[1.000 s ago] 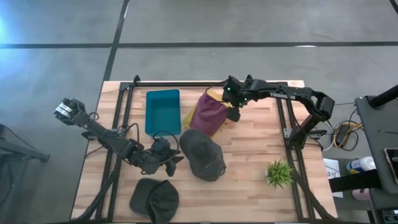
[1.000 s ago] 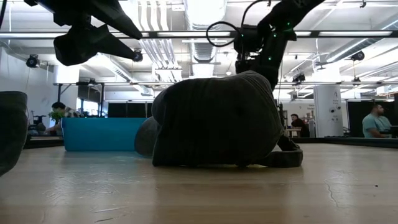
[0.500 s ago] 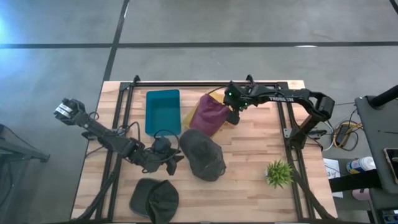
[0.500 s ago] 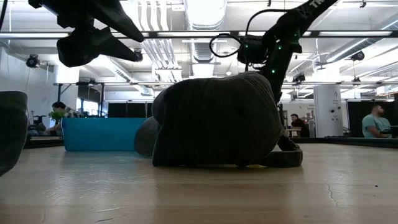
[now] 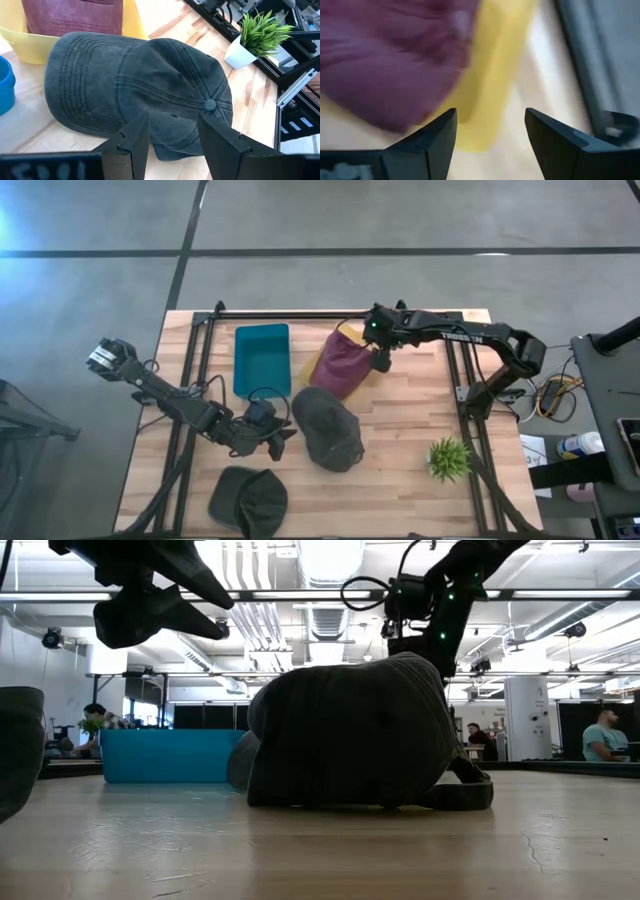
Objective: Pick & Place hat
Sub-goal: Put the dark red cap into the yellow bin, then adjust the yellow bin
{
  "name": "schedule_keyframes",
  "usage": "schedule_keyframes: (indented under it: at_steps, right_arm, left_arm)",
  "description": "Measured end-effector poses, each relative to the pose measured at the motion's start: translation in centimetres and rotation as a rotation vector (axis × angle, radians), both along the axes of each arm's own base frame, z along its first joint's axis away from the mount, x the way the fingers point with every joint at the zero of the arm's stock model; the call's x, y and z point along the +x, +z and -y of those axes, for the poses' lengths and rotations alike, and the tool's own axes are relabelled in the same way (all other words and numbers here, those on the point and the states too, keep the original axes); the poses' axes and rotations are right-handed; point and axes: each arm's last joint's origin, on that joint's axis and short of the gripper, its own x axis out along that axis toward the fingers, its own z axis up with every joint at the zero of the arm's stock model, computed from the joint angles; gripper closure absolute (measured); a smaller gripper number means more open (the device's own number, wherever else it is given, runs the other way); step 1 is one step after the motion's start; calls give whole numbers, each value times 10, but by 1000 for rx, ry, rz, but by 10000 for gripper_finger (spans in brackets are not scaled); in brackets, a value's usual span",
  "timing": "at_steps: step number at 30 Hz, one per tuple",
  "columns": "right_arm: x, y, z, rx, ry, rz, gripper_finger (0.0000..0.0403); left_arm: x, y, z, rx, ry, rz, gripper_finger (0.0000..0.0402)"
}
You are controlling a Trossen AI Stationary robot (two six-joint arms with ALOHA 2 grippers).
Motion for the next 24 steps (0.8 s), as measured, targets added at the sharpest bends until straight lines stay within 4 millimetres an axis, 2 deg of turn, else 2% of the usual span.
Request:
schedule_keyframes:
  at_steps: [2, 5, 12, 18, 24]
  right_arm:
    - [-2, 1, 3, -33, -21, -20, 172]
    - [-7, -1, 5, 10, -80, -31, 174]
    - [-20, -18, 14, 69, -280, -1, 174]
    - [-21, -34, 28, 157, -314, 64, 180]
    - [-16, -52, 36, 187, -296, 21, 194]
  left_arm:
    - [0, 0, 0, -6, -10, -4, 241]
    - [0, 0, 1, -11, -16, -6, 241]
    - [0, -1, 1, -11, -40, -18, 241]
    - [0, -1, 1, 8, -50, -26, 241]
    - [0, -1, 1, -2, -45, -25, 241]
